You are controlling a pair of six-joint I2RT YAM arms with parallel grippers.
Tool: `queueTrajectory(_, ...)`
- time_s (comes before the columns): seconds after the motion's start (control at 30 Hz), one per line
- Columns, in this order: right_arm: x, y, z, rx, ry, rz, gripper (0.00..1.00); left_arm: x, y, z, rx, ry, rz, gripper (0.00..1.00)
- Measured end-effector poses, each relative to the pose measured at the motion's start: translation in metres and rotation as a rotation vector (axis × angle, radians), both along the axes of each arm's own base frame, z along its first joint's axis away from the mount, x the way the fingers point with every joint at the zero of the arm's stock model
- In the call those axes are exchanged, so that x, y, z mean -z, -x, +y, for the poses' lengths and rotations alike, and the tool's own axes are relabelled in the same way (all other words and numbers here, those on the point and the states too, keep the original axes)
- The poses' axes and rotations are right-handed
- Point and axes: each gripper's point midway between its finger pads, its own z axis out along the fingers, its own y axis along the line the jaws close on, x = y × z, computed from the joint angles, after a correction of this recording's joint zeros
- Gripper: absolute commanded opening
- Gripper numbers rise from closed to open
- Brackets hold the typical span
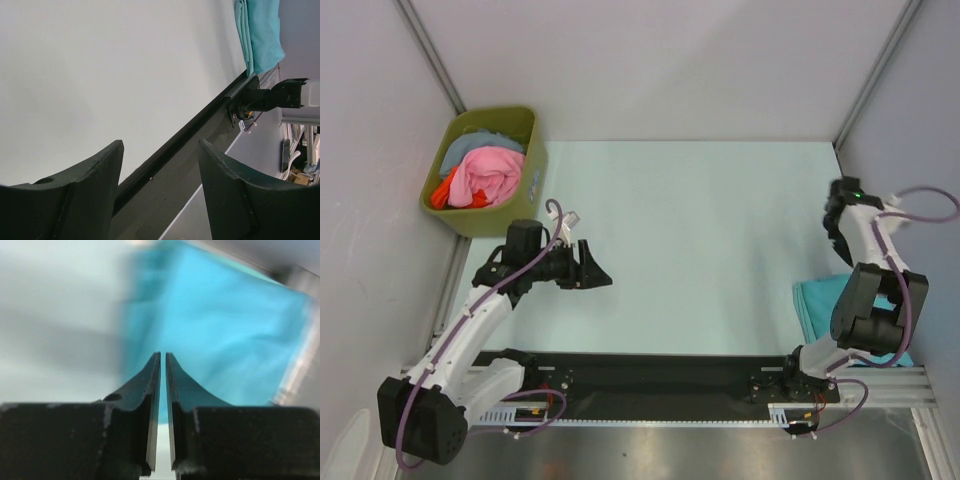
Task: Fold and stack the t-shirts
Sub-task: Neatly place the folded tshirt to the corner
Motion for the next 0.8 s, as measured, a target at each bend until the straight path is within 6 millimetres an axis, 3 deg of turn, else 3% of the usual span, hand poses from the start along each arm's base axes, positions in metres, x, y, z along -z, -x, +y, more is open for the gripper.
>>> queueTrajectory(0.1,-0.020,-0.073,0.055,-0.271,-0.035,-0.148,0.16,0.000,-0.002,0.000,-0.002,0.000,-0.004,0.70)
queueTrajectory(0.17,-0.030,-0.110,0.111,-0.467,-0.116,-0.254,0.16,0.000,-0.003,0.000,-0.007,-0.003,-0.012,0.71)
queueTrajectory(0.3,-0.043,-0.135,0.212,-0.764,-0.324,-0.425,0.19,0.000,-0.008,0.003,-0.032,-0.016,-0.025,0.75)
queueTrajectory(0.4,-0.038,-0.113,0.276,-0.959,-0.519,-0.562,0.21,-0.001,-0.011,0.005,-0.057,-0.024,-0.036,0.76)
queueTrajectory(0.5,-0.020,-0.071,0.315,-1.060,-0.735,-0.703,0.22,-0.002,-0.013,0.007,-0.077,-0.025,-0.037,0.77)
queueTrajectory(0.6,0.009,-0.037,0.330,-1.048,-0.919,-0.803,0.23,0.003,-0.013,0.008,-0.097,-0.017,-0.019,0.77)
queueTrajectory(0.67,0.032,-0.017,0.335,-0.976,-1.049,-0.860,0.31,0.010,-0.010,0.008,-0.111,-0.008,0.006,0.78)
queueTrajectory(0.73,0.044,-0.002,0.337,-0.916,-1.139,-0.917,0.36,0.019,-0.006,0.008,-0.128,0.005,0.042,0.78)
queueTrajectory(0.8,0.042,0.005,0.339,-0.892,-1.199,-0.964,0.40,0.027,-0.002,0.007,-0.145,0.020,0.076,0.79)
